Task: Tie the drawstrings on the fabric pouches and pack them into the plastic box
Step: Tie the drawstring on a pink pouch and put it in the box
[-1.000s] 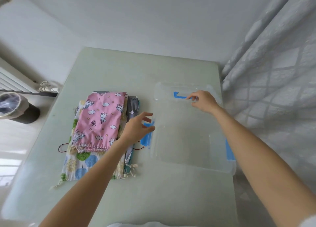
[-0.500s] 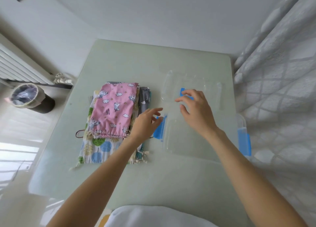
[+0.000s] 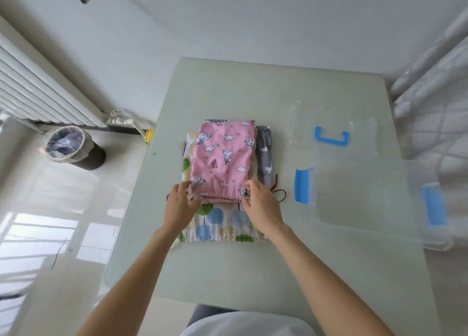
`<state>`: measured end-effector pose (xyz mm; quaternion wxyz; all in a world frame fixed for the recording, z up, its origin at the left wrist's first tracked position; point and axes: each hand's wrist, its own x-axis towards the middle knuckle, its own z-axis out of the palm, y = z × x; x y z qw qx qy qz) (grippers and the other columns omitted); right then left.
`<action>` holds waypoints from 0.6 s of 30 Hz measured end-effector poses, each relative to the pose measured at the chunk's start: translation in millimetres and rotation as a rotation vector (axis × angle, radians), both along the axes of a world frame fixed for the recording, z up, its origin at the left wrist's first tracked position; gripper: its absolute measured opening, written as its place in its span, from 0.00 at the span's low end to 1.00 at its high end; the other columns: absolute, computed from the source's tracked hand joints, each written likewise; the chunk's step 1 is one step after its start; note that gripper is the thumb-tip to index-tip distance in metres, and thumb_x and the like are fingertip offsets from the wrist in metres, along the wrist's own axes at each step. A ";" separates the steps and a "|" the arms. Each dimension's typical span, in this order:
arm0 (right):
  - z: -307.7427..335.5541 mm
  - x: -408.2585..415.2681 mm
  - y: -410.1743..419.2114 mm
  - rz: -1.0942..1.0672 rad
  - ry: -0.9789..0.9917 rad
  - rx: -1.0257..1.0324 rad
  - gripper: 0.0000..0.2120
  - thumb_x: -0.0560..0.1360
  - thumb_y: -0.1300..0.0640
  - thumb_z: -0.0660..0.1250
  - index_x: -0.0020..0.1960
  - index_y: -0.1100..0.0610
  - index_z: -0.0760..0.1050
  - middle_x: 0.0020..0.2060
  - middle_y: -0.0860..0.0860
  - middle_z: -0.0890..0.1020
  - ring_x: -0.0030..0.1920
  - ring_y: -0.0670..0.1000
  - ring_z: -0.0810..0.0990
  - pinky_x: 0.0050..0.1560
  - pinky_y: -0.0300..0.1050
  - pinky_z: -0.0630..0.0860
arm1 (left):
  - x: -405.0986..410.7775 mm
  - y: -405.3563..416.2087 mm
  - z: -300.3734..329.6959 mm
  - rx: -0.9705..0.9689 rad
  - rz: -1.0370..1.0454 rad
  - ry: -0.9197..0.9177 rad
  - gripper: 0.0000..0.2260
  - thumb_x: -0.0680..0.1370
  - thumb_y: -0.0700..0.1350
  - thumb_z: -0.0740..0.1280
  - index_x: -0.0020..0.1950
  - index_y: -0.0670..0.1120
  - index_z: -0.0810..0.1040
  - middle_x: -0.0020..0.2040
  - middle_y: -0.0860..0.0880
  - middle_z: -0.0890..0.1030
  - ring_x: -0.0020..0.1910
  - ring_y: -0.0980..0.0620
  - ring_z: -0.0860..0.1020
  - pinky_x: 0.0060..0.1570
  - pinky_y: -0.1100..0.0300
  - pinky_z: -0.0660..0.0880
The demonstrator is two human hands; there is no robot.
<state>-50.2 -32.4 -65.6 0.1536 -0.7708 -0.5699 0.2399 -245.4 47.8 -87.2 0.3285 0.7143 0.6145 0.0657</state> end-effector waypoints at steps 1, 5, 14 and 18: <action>-8.2 -5.4 2.1 -0.024 -0.029 -0.029 0.13 0.76 0.58 0.64 0.59 0.58 0.68 0.55 0.54 0.77 0.54 0.56 0.75 0.50 0.45 0.72 | -2.9 2.9 -3.8 -0.017 -0.021 -0.019 0.25 0.73 0.44 0.71 0.68 0.42 0.67 0.62 0.43 0.72 0.55 0.46 0.76 0.58 0.53 0.71; -31.8 -12.7 5.6 -0.071 -0.089 -0.036 0.13 0.75 0.58 0.66 0.57 0.58 0.69 0.54 0.53 0.77 0.51 0.54 0.75 0.46 0.41 0.67 | -2.5 8.9 -15.5 -0.025 -0.031 -0.069 0.24 0.72 0.44 0.73 0.65 0.42 0.68 0.55 0.47 0.77 0.45 0.52 0.74 0.46 0.61 0.70; -63.1 3.8 5.7 -0.048 -0.103 0.103 0.12 0.73 0.56 0.70 0.55 0.58 0.76 0.46 0.51 0.82 0.47 0.53 0.76 0.45 0.41 0.69 | -21.4 16.3 -40.6 0.139 -0.109 -0.129 0.22 0.70 0.40 0.74 0.63 0.43 0.76 0.48 0.44 0.83 0.43 0.47 0.80 0.47 0.59 0.74; -68.4 15.4 9.6 0.058 -0.160 0.194 0.08 0.72 0.54 0.70 0.49 0.57 0.79 0.42 0.49 0.82 0.43 0.51 0.75 0.39 0.40 0.65 | -32.3 20.4 -53.1 0.241 -0.011 -0.240 0.11 0.71 0.42 0.74 0.53 0.45 0.82 0.40 0.50 0.82 0.37 0.55 0.77 0.42 0.67 0.73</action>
